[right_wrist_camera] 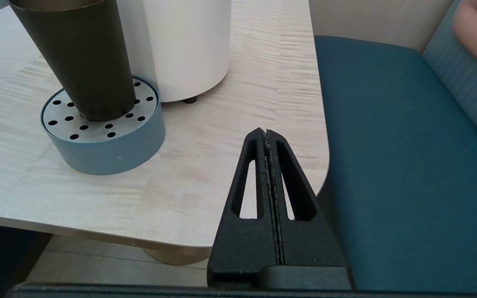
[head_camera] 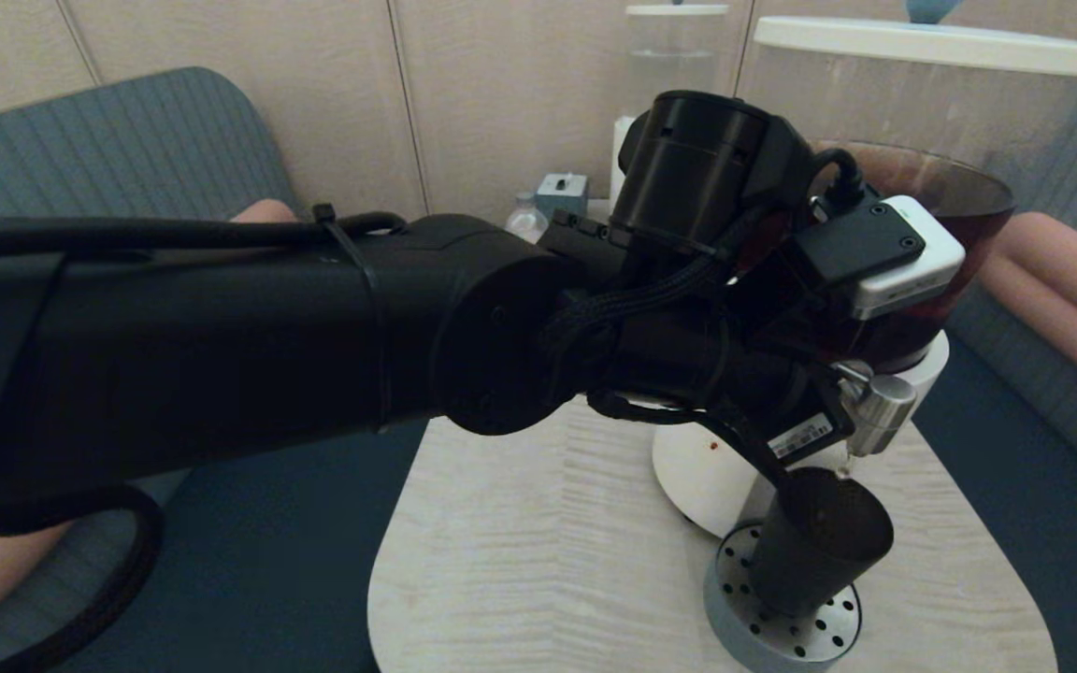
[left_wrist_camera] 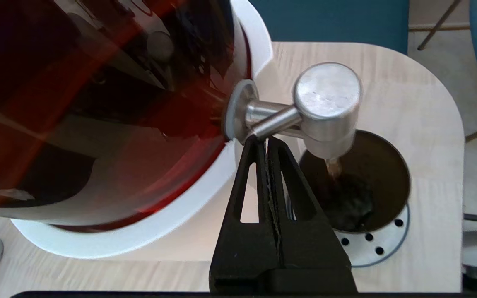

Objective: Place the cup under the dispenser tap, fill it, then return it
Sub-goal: Turn off the faucet

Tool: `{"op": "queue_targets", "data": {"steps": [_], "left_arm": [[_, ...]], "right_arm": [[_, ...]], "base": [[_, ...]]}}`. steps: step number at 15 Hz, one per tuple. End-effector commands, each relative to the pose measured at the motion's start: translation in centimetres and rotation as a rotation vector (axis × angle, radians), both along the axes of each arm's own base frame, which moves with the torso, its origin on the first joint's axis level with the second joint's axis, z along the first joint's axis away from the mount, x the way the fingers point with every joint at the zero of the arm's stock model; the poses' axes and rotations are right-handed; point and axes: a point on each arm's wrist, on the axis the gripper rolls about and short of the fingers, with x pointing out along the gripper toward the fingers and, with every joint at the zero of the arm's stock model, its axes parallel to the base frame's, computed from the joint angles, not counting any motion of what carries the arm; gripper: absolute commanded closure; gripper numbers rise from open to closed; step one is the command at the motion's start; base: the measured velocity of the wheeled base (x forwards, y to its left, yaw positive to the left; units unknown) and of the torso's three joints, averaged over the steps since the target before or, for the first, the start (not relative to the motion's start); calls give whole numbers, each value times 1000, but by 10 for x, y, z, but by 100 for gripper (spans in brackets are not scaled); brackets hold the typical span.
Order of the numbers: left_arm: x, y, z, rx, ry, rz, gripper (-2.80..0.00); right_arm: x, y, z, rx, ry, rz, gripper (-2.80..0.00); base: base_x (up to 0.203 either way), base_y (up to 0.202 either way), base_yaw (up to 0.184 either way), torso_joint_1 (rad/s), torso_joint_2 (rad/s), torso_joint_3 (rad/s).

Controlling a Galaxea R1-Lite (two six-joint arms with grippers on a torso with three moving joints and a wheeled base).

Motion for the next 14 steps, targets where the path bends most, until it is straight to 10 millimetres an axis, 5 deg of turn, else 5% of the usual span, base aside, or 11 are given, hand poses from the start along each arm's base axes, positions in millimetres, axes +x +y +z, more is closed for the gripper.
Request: {"op": "queue_targets", "data": {"steps": [1,14], "left_arm": [[1,-1,0,-6,-7,-2,0],[8,-12,-2,-87,-64,-17,0]], "right_arm": [[1,0,-3,-1,9,0,0],[1,0,-3,-1,9,0,0]], "base": [[0,0,0,0,0,0],[0,0,0,0,0,0]]}}
